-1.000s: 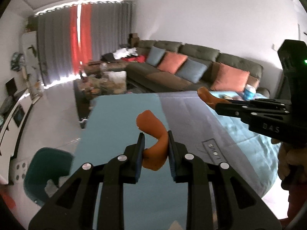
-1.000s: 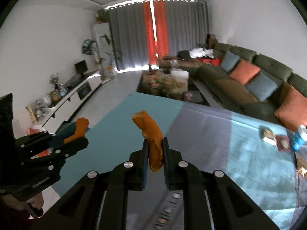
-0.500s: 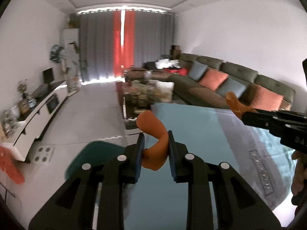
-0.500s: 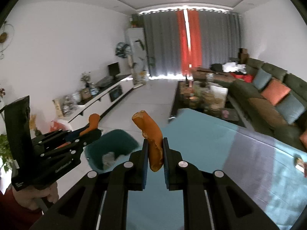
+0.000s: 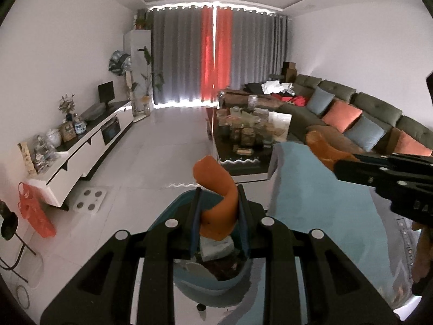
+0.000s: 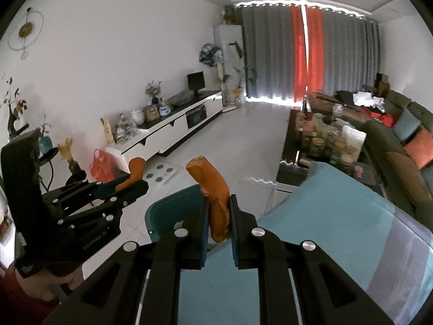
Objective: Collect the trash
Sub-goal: 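Carry both orange peels to the green bin and release them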
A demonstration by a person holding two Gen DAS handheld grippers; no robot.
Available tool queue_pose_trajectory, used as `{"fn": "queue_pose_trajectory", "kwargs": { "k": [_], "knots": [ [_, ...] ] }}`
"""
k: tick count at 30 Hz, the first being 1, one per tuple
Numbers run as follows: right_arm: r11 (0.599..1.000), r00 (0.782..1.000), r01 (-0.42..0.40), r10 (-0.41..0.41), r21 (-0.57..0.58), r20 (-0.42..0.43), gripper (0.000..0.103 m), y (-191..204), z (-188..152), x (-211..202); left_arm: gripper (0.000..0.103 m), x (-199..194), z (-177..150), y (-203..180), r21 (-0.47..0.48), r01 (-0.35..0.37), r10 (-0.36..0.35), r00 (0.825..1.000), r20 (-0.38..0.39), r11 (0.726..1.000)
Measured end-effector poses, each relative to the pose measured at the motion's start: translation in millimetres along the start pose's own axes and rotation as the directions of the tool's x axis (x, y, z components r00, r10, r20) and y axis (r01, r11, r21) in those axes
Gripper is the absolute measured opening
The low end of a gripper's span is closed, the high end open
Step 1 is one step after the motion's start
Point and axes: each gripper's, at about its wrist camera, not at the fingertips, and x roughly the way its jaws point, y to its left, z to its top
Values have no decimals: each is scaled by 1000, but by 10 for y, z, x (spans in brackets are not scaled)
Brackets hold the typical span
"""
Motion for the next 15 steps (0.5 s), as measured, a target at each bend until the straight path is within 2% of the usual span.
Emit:
{"fn": "queue_pose_trajectory", "kwargs": {
  "k": [15],
  "knots": [
    [999, 984, -32, 24, -44, -174, 12, 165, -20, 837, 24, 737, -272, 129, -56, -5, -3, 991, -133, 998]
  ]
}}
